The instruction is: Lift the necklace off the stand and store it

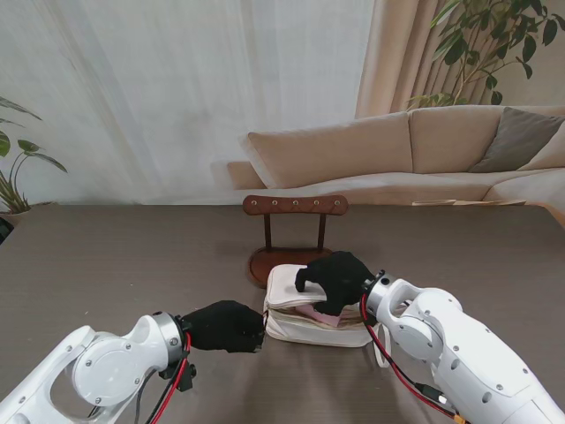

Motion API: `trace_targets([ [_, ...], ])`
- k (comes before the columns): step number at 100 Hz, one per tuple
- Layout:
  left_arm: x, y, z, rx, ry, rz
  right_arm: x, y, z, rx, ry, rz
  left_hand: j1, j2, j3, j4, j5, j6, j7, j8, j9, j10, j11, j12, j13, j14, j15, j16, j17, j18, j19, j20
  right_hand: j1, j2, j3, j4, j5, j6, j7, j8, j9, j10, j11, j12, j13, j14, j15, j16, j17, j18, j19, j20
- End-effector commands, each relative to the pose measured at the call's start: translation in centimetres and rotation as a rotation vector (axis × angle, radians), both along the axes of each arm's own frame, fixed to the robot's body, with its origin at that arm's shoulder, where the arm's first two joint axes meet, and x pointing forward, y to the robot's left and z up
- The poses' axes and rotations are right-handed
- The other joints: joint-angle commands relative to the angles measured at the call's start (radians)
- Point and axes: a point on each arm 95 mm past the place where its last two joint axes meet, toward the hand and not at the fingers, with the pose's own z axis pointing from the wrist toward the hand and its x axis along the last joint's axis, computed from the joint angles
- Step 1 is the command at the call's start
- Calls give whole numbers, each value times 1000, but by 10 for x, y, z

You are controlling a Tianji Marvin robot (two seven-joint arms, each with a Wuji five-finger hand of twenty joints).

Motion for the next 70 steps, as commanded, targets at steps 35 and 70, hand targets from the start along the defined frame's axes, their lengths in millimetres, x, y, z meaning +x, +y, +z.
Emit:
trace_targets([
  [35, -2, -24, 10, -47, -1, -83, -18, -12, -50, -71, 164, -8, 41, 19, -19, -11, 24, -78, 62, -1, 52, 10, 33, 1, 43, 3, 51, 27, 20, 2, 40, -3, 82, 81, 79, 42, 72, -61, 40, 11, 109, -58, 16, 20, 96, -89, -242, -83, -107, -54, 62, -17],
  [70, -3, -35, 13, -73, -22, -109, -20, -8, -51, -58, 197, 9, 36, 17, -17, -13, 24, -79, 64, -1, 58, 8, 38, -3, 52, -5, 62, 29, 34, 2, 48, -5, 79, 92, 70, 36, 86, -49, 45, -1, 124, -59, 17, 23, 116, -100, -237, -79, -89, -75, 80, -17],
])
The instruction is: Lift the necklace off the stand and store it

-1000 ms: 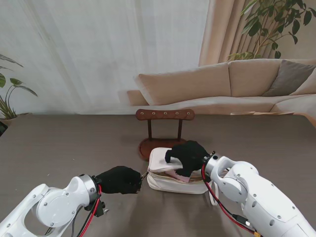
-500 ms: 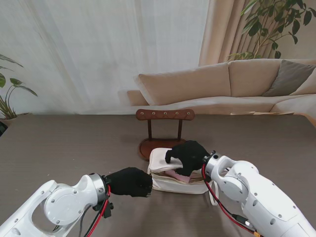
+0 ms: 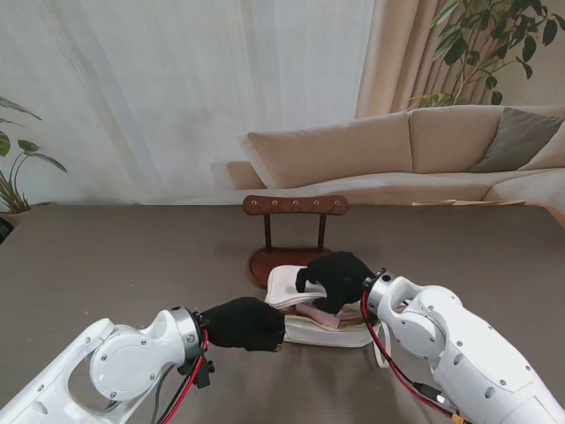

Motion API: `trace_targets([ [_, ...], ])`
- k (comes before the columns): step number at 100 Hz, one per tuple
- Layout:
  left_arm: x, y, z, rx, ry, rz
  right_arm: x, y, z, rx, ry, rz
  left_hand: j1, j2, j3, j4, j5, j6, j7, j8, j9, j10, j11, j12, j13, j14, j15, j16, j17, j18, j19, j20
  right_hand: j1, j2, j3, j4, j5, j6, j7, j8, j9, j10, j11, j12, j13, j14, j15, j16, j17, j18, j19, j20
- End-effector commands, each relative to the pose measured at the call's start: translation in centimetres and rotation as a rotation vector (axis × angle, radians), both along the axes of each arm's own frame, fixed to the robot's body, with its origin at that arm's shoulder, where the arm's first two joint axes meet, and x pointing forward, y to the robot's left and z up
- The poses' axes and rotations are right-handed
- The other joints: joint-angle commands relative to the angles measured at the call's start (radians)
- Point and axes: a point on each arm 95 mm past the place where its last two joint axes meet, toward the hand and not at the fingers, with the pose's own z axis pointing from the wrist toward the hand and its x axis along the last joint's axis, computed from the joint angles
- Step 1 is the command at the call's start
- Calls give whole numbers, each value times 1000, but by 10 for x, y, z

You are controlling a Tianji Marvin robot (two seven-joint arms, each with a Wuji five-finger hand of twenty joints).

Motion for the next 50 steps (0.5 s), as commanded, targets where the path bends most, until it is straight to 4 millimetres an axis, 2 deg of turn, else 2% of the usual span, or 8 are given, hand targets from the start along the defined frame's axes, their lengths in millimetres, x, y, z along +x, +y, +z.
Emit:
trace_targets([
  [1, -5, -7, 3, -13, 2, -27, -22, -8, -52, -87, 142, 14, 36, 17, -16, -12, 23, -109, 65, -1, 43, -10, 33, -3, 46, -5, 36, 18, 17, -5, 48, -5, 20, 24, 53, 22, 52, -46, 44, 0, 100, -59, 32, 15, 101, -106, -231, -98, -91, -40, 37, -17],
  [18, -3, -2, -3, -15, 15, 9, -24, -9, -49, -73, 159, 23, 39, 16, -13, -12, 23, -103, 64, -2, 40, -7, 31, -6, 43, 4, 32, 16, 11, -2, 44, -7, -61, -19, 17, 16, -10, -50, 18, -4, 41, -46, 13, 11, 30, -66, -267, -107, -156, -2, -7, -30],
  [30, 1, -3, -9, -36, 20, 27, -24, -10, -47, -57, 168, 24, 40, 15, -11, -12, 24, -100, 64, -1, 40, -5, 29, -7, 44, 6, 25, 11, 13, 3, 45, -8, -70, -22, 12, 17, 5, -44, 24, -1, 38, -49, 14, 10, 25, -63, -277, -111, -162, 3, -17, -32],
  [50, 5, -12, -11, -62, 23, 11, -24, -17, -43, -43, 210, 10, 38, 14, -9, -13, 24, -100, 64, 0, 41, -6, 29, -8, 50, 9, 19, 7, 17, 4, 46, -9, -161, -28, -30, 5, -38, 19, 13, -2, -32, -20, 3, 5, -59, -27, -326, -130, -235, 39, -78, -48],
])
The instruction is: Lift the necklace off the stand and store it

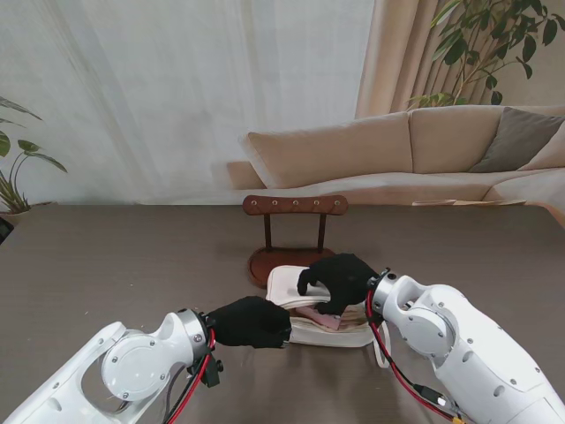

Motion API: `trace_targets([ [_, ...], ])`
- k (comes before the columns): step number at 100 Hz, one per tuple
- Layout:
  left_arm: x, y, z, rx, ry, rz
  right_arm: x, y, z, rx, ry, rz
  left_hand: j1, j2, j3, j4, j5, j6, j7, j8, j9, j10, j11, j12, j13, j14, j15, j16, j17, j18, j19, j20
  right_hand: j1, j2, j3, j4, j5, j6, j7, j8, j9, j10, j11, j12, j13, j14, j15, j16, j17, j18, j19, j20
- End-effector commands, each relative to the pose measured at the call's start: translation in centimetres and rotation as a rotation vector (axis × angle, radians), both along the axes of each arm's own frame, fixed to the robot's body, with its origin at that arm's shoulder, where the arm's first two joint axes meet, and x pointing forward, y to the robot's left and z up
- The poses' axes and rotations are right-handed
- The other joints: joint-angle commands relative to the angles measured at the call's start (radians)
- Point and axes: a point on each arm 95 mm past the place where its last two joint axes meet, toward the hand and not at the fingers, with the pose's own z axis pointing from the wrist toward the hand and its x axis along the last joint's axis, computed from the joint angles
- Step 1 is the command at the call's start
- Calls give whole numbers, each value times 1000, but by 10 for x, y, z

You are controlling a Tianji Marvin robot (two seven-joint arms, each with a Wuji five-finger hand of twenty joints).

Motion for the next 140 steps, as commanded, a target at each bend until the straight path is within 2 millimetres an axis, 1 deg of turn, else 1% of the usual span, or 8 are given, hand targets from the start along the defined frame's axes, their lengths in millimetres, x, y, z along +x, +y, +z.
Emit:
trace_targets([
  [1, -1, -6, 2, -2, 5, -26, -21, -11, -48, -84, 127, 9, 38, 15, -9, -13, 9, -65, 38, 3, 26, 7, 16, -10, 47, 8, 19, 7, 17, 4, 46, -9, -55, -36, -28, 5, -28, 5, 13, -2, -7, -32, 29, 13, 9, -81, -293, -153, -205, 3, -32, -40],
  [41, -2, -2, -2, 24, 19, -17, -16, -40, -42, -55, 143, -39, 39, 15, -9, -13, 9, -65, 38, 3, 26, 8, 17, -10, 46, 7, 21, 7, 15, 3, 46, -10, -105, 38, -82, 6, 32, -5, 21, 2, -13, -13, 30, 5, -18, -57, -288, -155, -238, 29, -67, -28],
  [64, 0, -10, -3, -9, 15, -21, -19, -44, -49, -80, 116, -5, 37, 13, -7, -13, 12, -64, 38, 2, 31, 10, 21, -9, 54, 7, 31, 10, 24, 5, 54, -9, -90, -46, -53, 3, 78, -16, 10, 9, 17, -21, 28, 6, 4, -66, -276, -152, -226, 31, -60, -16],
  [82, 4, -24, -4, -45, 23, -54, -19, -42, -57, -87, 107, 2, 37, 12, -5, -14, 11, -63, 39, 4, 32, 9, 24, -10, 54, 4, 34, 11, 29, 5, 57, -9, -11, -149, 16, -2, 100, -38, -2, 10, 48, -34, 25, 9, 45, -88, -256, -141, -196, 11, -46, -11],
  [104, 11, -36, -5, -80, 25, -72, -17, -35, -63, -65, 111, -10, 39, 12, -3, -14, 11, -60, 39, 4, 32, 10, 24, -10, 55, 5, 34, 10, 29, 5, 57, -10, 82, -107, 53, 7, 182, -65, 14, 9, 116, -61, 36, 16, 112, -123, -216, -124, -147, -34, -10, -11],
  [120, 15, -40, -6, -95, 32, -84, -17, -32, -66, -54, 126, -11, 38, 12, -3, -14, 11, -60, 39, 4, 31, 10, 22, -12, 54, 6, 30, 8, 28, 5, 58, -10, 133, -81, 45, -120, 195, -75, 81, -148, 145, -75, 32, 18, 139, -143, -209, -120, -129, -55, 20, -36],
  [127, 16, -40, -7, -92, 34, -82, -17, -32, -65, -43, 137, -13, 38, 12, -3, -14, 10, -60, 39, 4, 31, 11, 22, -12, 54, 6, 29, 7, 28, 5, 57, -11, 66, -71, 43, -9, 184, -71, 25, -53, 133, -60, 27, 20, 125, -124, -219, -119, -145, -31, 11, -41],
  [140, 14, -35, -11, -73, 48, -68, -15, -36, -57, -16, 172, -29, 39, 12, -3, -14, 11, -58, 39, 4, 32, 12, 23, -11, 55, 6, 29, 7, 27, 9, 56, -11, -45, -70, -19, -4, 83, -89, -21, -27, 45, -30, -8, 10, 26, -49, -289, -142, -230, 42, -48, -44],
])
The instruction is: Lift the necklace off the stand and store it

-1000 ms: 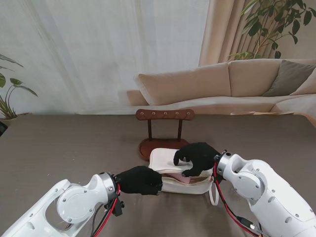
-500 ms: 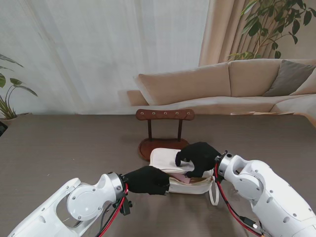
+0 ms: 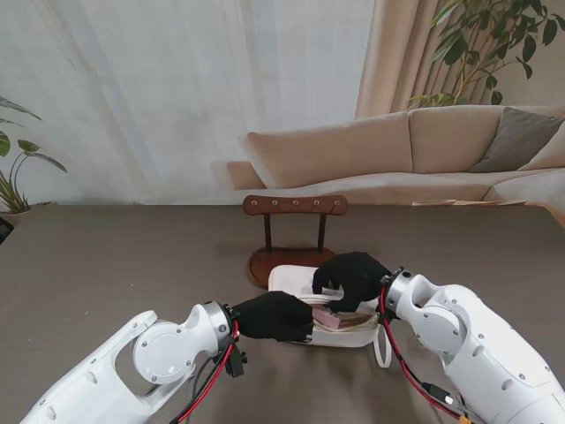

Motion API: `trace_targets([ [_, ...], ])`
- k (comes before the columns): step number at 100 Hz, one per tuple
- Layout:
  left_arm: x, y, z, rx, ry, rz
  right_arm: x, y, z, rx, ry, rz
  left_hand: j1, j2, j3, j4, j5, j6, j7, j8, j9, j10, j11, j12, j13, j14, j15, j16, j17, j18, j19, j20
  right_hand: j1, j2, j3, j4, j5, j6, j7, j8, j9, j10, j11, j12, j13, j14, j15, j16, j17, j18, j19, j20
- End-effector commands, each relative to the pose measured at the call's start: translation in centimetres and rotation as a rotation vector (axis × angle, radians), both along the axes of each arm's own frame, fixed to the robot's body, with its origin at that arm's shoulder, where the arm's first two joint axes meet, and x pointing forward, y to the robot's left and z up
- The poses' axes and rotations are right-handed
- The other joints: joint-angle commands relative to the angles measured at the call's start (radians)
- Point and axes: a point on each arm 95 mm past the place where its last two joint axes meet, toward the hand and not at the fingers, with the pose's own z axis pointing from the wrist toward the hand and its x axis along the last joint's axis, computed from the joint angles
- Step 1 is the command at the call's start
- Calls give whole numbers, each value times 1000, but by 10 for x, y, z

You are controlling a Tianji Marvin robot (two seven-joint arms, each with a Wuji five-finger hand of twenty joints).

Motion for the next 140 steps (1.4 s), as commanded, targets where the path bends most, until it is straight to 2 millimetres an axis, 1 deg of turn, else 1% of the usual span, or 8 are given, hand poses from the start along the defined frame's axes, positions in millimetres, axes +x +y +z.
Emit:
trace_targets([
  [1, -7, -2, 0, 7, 17, -16, -24, -10, -50, -79, 154, -1, 39, 12, -3, -14, 7, -90, 39, 5, 30, -6, 20, 2, 36, 6, 19, 7, 7, 1, 44, -11, -56, 16, -4, 25, -59, -27, -49, 7, -52, 33, -57, -28, 40, 203, -210, -113, -257, 46, -36, -24],
  [28, -13, 10, -8, 50, 38, 13, -21, -14, -22, 16, 191, -25, 40, 9, 0, -14, 10, -88, 40, 6, 34, -7, 27, 8, 42, -3, 30, 11, 16, 0, 50, -10, -173, 94, -102, 18, -168, -18, -94, 5, -164, 40, -97, -67, -80, 263, -338, -167, -341, 95, -162, 6],
  [38, -13, 12, -11, 58, 45, 21, -17, -16, -13, 37, 176, -73, 40, 8, 1, -14, 11, -87, 40, 6, 35, -4, 29, 9, 47, -5, 36, 13, 18, 1, 53, -10, -180, 177, -148, 27, -186, 1, -96, 6, -178, 47, -91, -69, -89, 264, -347, -172, -343, 99, -177, 19],
  [50, -12, 15, -13, 73, 48, 26, -6, -21, -4, 38, 152, -154, 37, 7, 4, -15, 11, -88, 41, 6, 35, -4, 31, 9, 44, -8, 41, 15, 21, 0, 56, -10, -166, 349, -274, 64, -207, 38, -88, 13, -183, 53, -79, -68, -88, 266, -342, -172, -335, 98, -186, 35],
  [58, -11, 17, -16, 79, 53, 33, 4, -27, 1, 19, 135, -208, 37, 6, 5, -15, 12, -88, 43, 7, 37, -4, 33, 9, 45, -10, 45, 16, 22, 0, 57, -10, -155, 402, -321, 81, -211, 52, -83, 19, -183, 58, -72, -66, -86, 264, -333, -171, -331, 98, -184, 40],
  [90, -7, 19, -26, 108, 73, 43, 34, -53, 9, -72, 99, -357, 35, 3, 11, -16, 14, -88, 44, 6, 39, -3, 36, 8, 49, -10, 49, 16, 26, 1, 61, -11, -152, 447, -371, 100, -252, 75, -90, 22, -201, 67, -66, -65, -93, 271, -320, -170, -340, 99, -178, 44],
  [110, -4, 21, -31, 123, 68, 61, 43, -66, 6, -175, 151, -392, 28, 0, 18, -18, 18, -91, 47, 5, 48, -22, 44, 14, 53, -20, 63, 21, 37, -1, 72, -10, -171, 566, -558, 146, -322, 146, -105, 22, -254, 75, -68, -67, -114, 269, -317, -173, -348, 94, -180, 48],
  [140, -1, 23, -42, 155, 82, 86, 45, -78, -12, -257, 238, -412, 22, -4, 30, -22, 19, -90, 48, 4, 49, -22, 44, 15, 52, -17, 70, 22, 37, 4, 79, -10, -214, 614, -576, 173, -324, 189, -96, 29, -258, 86, -50, -59, -104, 267, -279, -157, -340, 83, -159, 61],
])
